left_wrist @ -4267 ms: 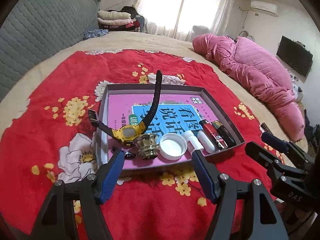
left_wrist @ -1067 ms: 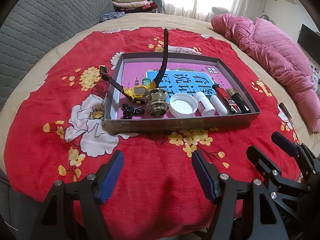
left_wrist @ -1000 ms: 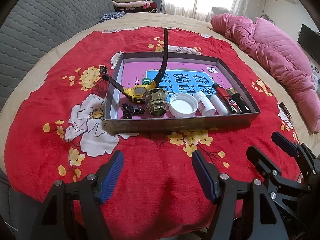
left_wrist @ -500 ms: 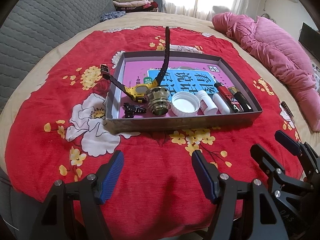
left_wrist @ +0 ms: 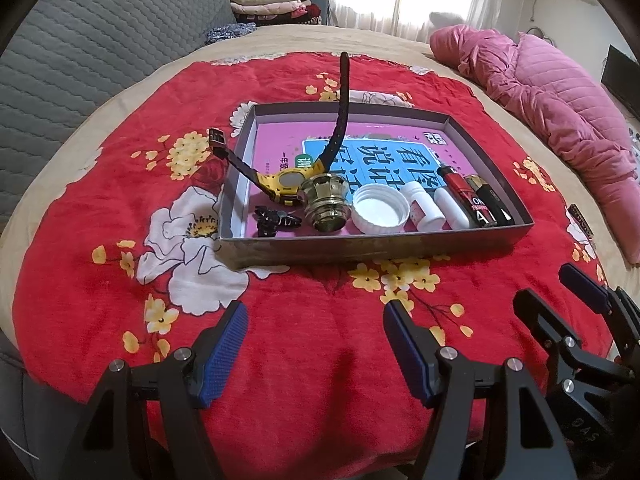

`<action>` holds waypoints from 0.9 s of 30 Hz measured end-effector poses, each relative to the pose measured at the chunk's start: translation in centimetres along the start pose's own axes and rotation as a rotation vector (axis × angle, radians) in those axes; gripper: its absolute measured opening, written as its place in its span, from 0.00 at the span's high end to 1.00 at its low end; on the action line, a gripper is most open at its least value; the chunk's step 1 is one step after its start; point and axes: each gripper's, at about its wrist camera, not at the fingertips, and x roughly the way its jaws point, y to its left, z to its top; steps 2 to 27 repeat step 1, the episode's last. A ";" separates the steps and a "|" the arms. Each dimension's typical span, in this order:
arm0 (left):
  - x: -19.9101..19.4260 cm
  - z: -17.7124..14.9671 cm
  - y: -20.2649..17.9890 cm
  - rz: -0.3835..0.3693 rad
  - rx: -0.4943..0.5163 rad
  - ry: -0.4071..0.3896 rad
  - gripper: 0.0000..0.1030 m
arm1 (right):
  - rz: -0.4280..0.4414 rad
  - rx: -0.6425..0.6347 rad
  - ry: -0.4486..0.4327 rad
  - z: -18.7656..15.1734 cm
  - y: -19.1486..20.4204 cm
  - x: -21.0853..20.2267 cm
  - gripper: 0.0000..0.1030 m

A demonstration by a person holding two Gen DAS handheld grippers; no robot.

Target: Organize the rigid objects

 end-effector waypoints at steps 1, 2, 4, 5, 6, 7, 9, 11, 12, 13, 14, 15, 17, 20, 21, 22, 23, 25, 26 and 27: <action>0.1 0.0 0.1 0.000 0.000 -0.002 0.33 | -0.001 0.003 0.000 0.0 -0.1 0.0 0.27; 0.1 0.0 0.1 0.000 0.000 -0.002 0.33 | -0.001 0.003 0.000 0.0 -0.1 0.0 0.27; 0.1 0.0 0.1 0.000 0.000 -0.002 0.33 | -0.001 0.003 0.000 0.0 -0.1 0.0 0.27; 0.1 0.0 0.1 0.000 0.000 -0.002 0.33 | -0.001 0.003 0.000 0.0 -0.1 0.0 0.27; 0.1 0.0 0.1 0.000 0.000 -0.002 0.33 | -0.001 0.003 0.000 0.0 -0.1 0.0 0.27; 0.1 0.0 0.1 0.000 0.000 -0.002 0.33 | -0.001 0.003 0.000 0.0 -0.1 0.0 0.27; 0.1 0.0 0.1 0.000 0.000 -0.002 0.33 | -0.001 0.003 0.000 0.0 -0.1 0.0 0.27; 0.1 0.0 0.1 0.000 0.000 -0.002 0.33 | -0.001 0.003 0.000 0.0 -0.1 0.0 0.27; 0.1 0.0 0.1 0.000 0.000 -0.002 0.33 | -0.001 0.003 0.000 0.0 -0.1 0.0 0.27; 0.1 0.0 0.1 0.000 0.000 -0.002 0.33 | -0.001 0.003 0.000 0.0 -0.1 0.0 0.27; 0.1 0.0 0.1 0.000 0.000 -0.002 0.33 | -0.001 0.003 0.000 0.0 -0.1 0.0 0.27; 0.1 0.0 0.1 0.000 0.000 -0.002 0.33 | -0.001 0.003 0.000 0.0 -0.1 0.0 0.27; 0.1 0.0 0.1 0.000 0.000 -0.002 0.33 | -0.001 0.003 0.000 0.0 -0.1 0.0 0.27; 0.1 0.0 0.1 0.000 0.000 -0.002 0.33 | -0.001 0.003 0.000 0.0 -0.1 0.0 0.27; 0.1 0.0 0.1 0.000 0.000 -0.002 0.33 | -0.001 0.003 0.000 0.0 -0.1 0.0 0.27; 0.1 0.0 0.1 0.000 0.000 -0.002 0.33 | -0.001 0.003 0.000 0.0 -0.1 0.0 0.27; 0.1 0.0 0.1 0.000 0.000 -0.002 0.33 | -0.001 0.003 0.000 0.0 -0.1 0.0 0.27; 0.1 0.0 0.1 0.000 0.000 -0.002 0.33 | -0.001 0.003 0.000 0.0 -0.1 0.0 0.27; 0.1 0.0 0.1 0.000 0.000 -0.002 0.33 | -0.001 0.003 0.000 0.0 -0.1 0.0 0.27; 0.1 0.0 0.1 0.000 0.000 -0.002 0.33 | -0.001 0.003 0.000 0.0 -0.1 0.0 0.27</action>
